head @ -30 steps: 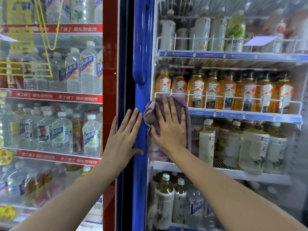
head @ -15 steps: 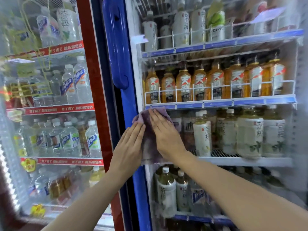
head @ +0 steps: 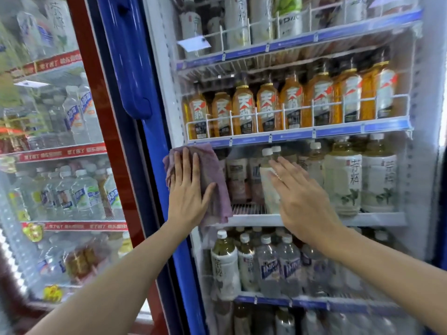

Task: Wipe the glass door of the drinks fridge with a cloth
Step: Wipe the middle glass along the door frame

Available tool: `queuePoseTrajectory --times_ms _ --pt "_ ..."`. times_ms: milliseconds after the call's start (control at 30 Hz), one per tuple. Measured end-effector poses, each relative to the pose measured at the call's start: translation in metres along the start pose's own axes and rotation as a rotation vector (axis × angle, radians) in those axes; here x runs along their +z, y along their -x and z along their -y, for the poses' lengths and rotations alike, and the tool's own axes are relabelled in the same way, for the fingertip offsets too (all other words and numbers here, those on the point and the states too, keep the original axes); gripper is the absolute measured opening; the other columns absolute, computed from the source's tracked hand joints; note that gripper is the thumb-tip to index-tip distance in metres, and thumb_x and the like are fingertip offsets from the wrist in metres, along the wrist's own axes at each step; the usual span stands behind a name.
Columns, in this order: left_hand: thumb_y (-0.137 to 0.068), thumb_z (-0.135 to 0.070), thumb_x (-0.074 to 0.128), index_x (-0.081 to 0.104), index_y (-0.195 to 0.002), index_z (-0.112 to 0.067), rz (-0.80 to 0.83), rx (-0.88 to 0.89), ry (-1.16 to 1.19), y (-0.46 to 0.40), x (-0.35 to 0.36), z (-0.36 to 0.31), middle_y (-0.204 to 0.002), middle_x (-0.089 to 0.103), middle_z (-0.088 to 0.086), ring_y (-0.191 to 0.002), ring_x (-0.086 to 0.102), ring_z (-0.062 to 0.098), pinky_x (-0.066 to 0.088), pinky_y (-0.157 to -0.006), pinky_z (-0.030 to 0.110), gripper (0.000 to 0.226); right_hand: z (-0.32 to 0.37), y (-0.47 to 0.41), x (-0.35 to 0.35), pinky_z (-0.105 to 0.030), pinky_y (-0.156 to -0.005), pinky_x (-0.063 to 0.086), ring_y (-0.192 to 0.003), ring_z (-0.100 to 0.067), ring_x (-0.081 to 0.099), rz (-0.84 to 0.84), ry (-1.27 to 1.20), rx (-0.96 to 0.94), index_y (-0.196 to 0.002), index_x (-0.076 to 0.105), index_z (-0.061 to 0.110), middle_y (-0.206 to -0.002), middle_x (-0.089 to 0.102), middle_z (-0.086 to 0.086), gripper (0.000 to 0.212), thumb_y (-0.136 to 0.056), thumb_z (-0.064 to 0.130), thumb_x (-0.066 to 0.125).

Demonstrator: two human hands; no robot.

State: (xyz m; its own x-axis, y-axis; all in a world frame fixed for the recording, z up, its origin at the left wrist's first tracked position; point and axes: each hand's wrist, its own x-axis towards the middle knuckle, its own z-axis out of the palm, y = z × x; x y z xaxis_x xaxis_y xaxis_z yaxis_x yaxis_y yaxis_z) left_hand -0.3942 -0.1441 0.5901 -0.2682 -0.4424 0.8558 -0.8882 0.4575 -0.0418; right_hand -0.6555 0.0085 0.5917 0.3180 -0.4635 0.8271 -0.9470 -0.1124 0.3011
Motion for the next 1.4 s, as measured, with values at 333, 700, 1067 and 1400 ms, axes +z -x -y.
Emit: queuePoseTrajectory --times_ms 333,700,1067,1400 --pt "-0.107 -0.055 0.017 -0.002 -0.168 -0.024 -0.137 -0.001 -0.016 0.011 0.041 -0.024 -0.175 -0.011 0.015 -0.16 -0.008 0.043 -0.009 -0.128 0.054 0.071 -0.04 0.023 0.022 -0.054 -0.127 0.028 -0.159 -0.038 0.023 0.076 0.199 -0.093 -0.16 0.03 -0.005 -0.171 0.022 -0.022 0.071 -0.091 0.003 0.048" --pt "-0.107 -0.054 0.027 -0.009 -0.167 -0.029 0.007 0.17 -0.14 0.092 0.063 -0.032 -0.173 -0.02 0.009 -0.16 -0.015 0.035 -0.011 -0.129 0.045 0.074 -0.048 0.033 0.031 -0.052 -0.131 0.017 -0.16 -0.039 0.021 0.052 0.19 -0.106 -0.161 0.029 -0.004 -0.172 0.021 -0.022 0.076 -0.09 0.003 0.054" --pt "-0.111 -0.051 0.022 -0.006 -0.166 -0.033 0.05 0.111 -0.113 0.094 0.045 -0.04 -0.172 -0.021 0.004 -0.16 -0.019 0.028 0.007 -0.13 0.057 0.065 -0.049 0.03 0.027 -0.049 -0.133 0.003 -0.163 -0.034 0.005 0.093 0.087 -0.112 -0.164 0.02 -0.001 -0.175 0.008 -0.018 0.074 -0.095 0.003 0.046" --pt "-0.108 -0.057 0.028 0.02 -0.167 -0.026 -0.128 0.23 -0.073 0.07 0.072 -0.025 -0.172 0.013 0.02 -0.159 0.003 0.04 -0.007 -0.128 0.049 0.067 -0.065 0.026 0.045 -0.05 -0.132 -0.001 -0.161 -0.035 0.017 -0.026 0.136 -0.194 -0.161 0.03 -0.001 -0.173 0.021 -0.017 0.065 -0.097 0.011 0.033"
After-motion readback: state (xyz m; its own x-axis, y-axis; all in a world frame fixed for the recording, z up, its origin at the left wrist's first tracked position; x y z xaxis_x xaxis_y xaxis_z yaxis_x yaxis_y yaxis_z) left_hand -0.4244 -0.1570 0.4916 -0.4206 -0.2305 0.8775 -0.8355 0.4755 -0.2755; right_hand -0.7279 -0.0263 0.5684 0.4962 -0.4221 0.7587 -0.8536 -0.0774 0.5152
